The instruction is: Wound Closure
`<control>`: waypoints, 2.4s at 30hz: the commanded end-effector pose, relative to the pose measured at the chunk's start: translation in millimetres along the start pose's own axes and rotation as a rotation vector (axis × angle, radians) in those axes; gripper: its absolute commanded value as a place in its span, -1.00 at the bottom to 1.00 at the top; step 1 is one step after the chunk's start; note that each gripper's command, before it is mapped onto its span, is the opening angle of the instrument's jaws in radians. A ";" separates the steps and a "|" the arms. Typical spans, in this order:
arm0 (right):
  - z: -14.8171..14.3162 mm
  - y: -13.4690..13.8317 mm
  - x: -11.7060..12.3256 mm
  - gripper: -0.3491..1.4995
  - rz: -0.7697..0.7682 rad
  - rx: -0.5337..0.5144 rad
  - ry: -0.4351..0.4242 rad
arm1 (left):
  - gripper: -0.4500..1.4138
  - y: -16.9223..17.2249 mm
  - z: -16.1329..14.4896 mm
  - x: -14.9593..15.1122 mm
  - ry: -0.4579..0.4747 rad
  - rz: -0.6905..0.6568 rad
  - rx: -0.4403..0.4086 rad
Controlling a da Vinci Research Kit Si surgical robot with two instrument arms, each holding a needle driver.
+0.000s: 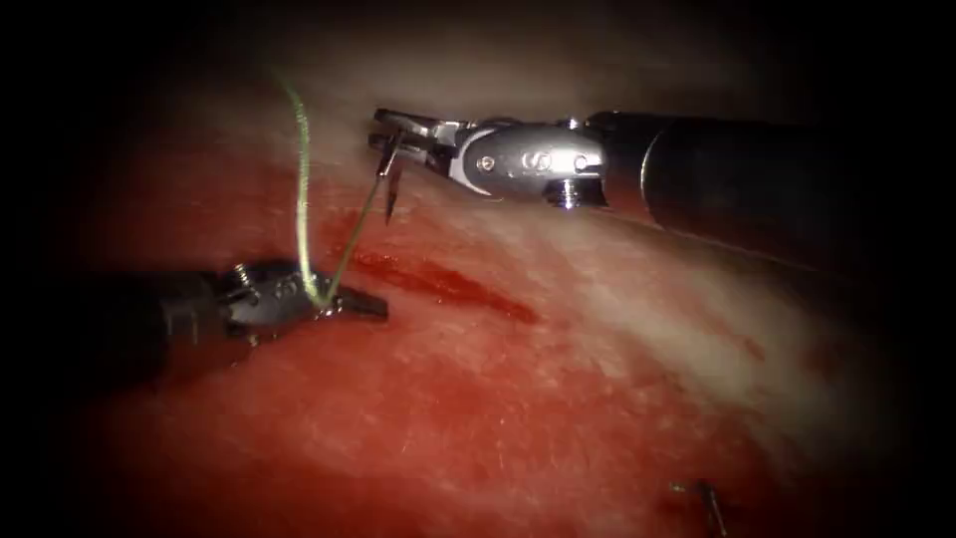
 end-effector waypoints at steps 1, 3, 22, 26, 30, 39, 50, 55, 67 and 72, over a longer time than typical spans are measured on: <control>1.0 0.0 -0.4 -1.00 -0.009 0.001 0.002 | -0.96 -0.2 0.8 -0.1 0.001 -0.002 -0.001; 1.0 0.0 -0.5 -1.00 -0.016 0.001 0.002 | -0.96 -0.2 0.8 -0.2 0.001 -0.002 -0.001; 1.6 -1.9 -2.2 -1.00 -0.055 0.043 -0.031 | -0.96 -0.4 0.4 -0.4 -0.002 -0.006 -0.007; 1.6 -2.3 -2.4 -1.00 -0.058 0.051 -0.041 | -0.96 -0.5 0.4 -0.4 -0.002 -0.005 -0.008; 1.4 -2.6 -2.4 -1.00 -0.065 0.057 -0.044 | -0.96 -0.7 0.4 -0.4 -0.001 -0.005 -0.009; 1.5 -3.7 -3.6 -1.00 -0.007 0.096 -0.082 | -0.98 -0.8 -0.1 -0.8 -0.004 -0.006 -0.014; 1.3 -5.2 -4.5 -1.00 0.089 0.115 -0.133 | -0.98 -1.1 -0.3 -1.0 -0.010 -0.003 -0.017; 1.1 -6.3 -4.8 -1.00 0.080 0.138 -0.143 | -1.00 -1.1 -0.5 -1.2 -0.013 -0.001 -0.021; 0.3 -8.7 -5.8 -1.00 0.117 0.171 -0.175 | -1.00 -1.1 -0.6 -1.2 -0.016 -0.001 -0.023; 0.1 -8.7 -5.8 -1.00 0.135 0.176 -0.183 | -1.00 -1.1 -0.7 -1.2 -0.016 0.000 -0.023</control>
